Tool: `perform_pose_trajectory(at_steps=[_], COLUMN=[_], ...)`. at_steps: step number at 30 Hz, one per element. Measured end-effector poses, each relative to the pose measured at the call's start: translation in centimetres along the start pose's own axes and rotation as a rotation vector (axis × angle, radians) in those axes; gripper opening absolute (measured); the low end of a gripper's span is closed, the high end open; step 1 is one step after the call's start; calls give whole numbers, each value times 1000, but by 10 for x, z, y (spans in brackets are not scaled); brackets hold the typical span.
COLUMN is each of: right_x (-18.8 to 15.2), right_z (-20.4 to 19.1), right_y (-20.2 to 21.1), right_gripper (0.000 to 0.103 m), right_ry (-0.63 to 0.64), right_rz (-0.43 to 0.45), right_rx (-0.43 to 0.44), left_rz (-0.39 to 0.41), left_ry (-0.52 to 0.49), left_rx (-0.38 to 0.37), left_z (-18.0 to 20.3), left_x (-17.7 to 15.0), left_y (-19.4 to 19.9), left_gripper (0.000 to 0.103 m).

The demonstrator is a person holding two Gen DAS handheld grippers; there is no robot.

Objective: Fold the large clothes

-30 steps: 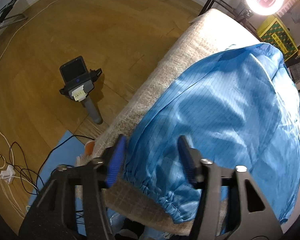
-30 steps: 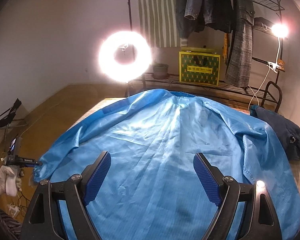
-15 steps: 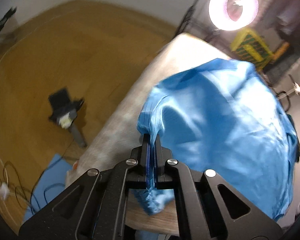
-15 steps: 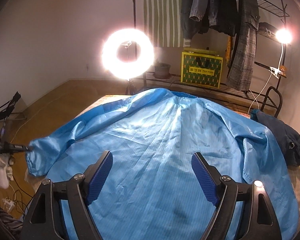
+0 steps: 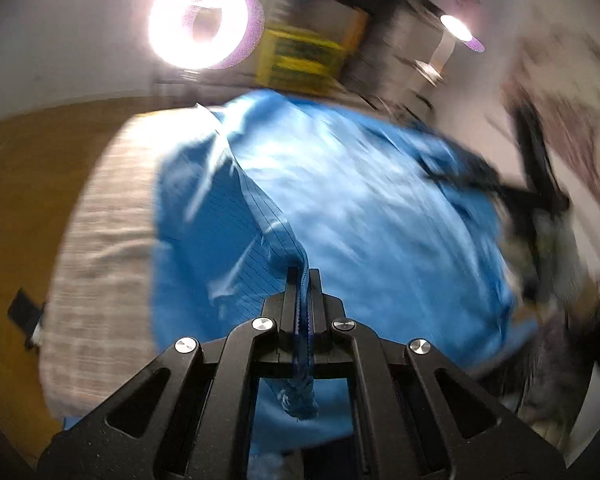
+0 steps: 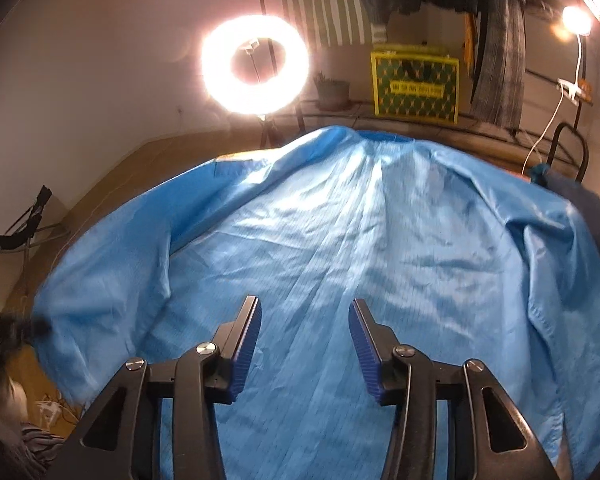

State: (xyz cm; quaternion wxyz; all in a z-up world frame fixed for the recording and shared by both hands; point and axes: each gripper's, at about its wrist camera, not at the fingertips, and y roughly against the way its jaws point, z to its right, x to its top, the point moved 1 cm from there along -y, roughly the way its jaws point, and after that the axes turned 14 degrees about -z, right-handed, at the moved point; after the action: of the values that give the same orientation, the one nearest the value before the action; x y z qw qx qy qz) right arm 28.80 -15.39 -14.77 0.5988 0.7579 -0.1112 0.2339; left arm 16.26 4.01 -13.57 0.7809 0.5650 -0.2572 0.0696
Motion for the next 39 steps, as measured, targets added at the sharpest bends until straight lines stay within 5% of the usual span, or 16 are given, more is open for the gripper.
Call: perform_pose_trajectory(at_steps=[9,13,16,20,23,29,31,33,35,39], right_x=[-5,-13,-25,-43,-57,-84,-88,-90,-91,-87], right_z=[9,-6,-14,-25,-35,-62,-72,-79,-76,-52], right_y=[-34,-45,-54,-69,-84,-101,-100,-103,-101,-83], right_gripper=[48,48,48,48,48,49,35,9,1,0], right_ry=[-78,-18,16,44,72,118,155,159,137,62], right_rz=[-127,-173,-217,-293,-356,-439,-452,-470,-464,-419], right_rx=[211,207,215,244,246,305,335,344,353,329], left_rz=[-165,-175,-142,-84,-113,-170,-170,-174,-186,-235], left_ry=[-240,-258,-195,11,182,336,356,352,347,323], left_rx=[-11,-59,-127,-129,-118,-95,-97,-84,-89,-109], left_z=[72,77,61,7,-37,-83,-89,-88,-86,-72], left_x=[-19,-26,-29,-36,-41,-46,-51,-50,-48,-43], left_y=[-45,-38,-21,-4,-11,-30,-31,-33,-37,-58], left_gripper=[0,20,40,41,41,40,40,40,40,40])
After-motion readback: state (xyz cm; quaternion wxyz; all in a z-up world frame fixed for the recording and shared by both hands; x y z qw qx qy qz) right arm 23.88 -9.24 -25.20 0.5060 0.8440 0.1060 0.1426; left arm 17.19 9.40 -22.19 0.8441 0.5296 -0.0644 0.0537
